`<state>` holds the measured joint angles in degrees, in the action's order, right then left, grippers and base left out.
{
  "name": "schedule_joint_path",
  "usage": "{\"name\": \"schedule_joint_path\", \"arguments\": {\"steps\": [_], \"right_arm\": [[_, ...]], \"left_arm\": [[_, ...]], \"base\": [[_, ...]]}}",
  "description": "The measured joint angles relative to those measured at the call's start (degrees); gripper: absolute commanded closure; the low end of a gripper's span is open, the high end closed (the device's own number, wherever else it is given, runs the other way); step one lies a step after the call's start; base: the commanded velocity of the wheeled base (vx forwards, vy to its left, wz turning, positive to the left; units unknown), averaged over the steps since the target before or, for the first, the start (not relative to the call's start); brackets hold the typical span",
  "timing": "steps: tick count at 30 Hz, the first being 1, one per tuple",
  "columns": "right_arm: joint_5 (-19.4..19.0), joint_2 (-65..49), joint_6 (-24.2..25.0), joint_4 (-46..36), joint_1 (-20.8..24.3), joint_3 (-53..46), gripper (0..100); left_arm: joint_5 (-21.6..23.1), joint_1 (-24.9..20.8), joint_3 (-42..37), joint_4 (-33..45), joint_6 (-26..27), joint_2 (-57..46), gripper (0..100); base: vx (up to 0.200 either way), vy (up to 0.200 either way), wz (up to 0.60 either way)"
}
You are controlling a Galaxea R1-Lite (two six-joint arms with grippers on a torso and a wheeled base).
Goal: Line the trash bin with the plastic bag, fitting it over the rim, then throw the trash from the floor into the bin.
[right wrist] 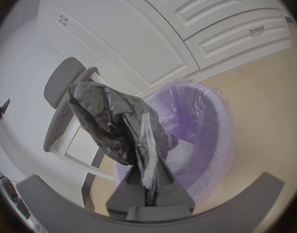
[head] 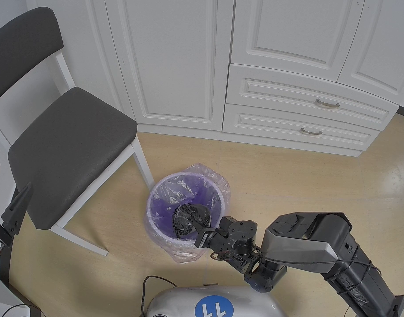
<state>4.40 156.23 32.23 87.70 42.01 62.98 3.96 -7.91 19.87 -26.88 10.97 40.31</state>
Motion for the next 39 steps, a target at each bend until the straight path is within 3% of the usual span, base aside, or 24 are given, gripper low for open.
{"name": "schedule_joint_path", "arguments": {"steps": [10, 11, 34, 39], "right_arm": [[0.05, 0.18, -0.10, -0.48, 0.10, 0.00, 100], [0.20, 0.18, -0.07, -0.46, 0.18, -0.05, 0], [2.74, -1.68, -0.24, 1.17, 1.82, -1.23, 0], [2.82, -4.08, -4.62, 1.23, 2.65, -3.33, 0]], "left_arm": [[0.00, -0.22, -0.39, -0.10, 0.13, 0.00, 0], [0.00, -0.22, -0.39, -0.10, 0.11, 0.00, 0], [0.09, -0.24, -0.44, -0.07, 0.13, -0.13, 0], [0.09, -0.27, -0.44, -0.10, 0.18, -0.16, 0]], "base": [[0.000, 0.000, 0.00], [0.000, 0.000, 0.00], [0.000, 0.000, 0.00], [0.000, 0.000, 0.00]]}}
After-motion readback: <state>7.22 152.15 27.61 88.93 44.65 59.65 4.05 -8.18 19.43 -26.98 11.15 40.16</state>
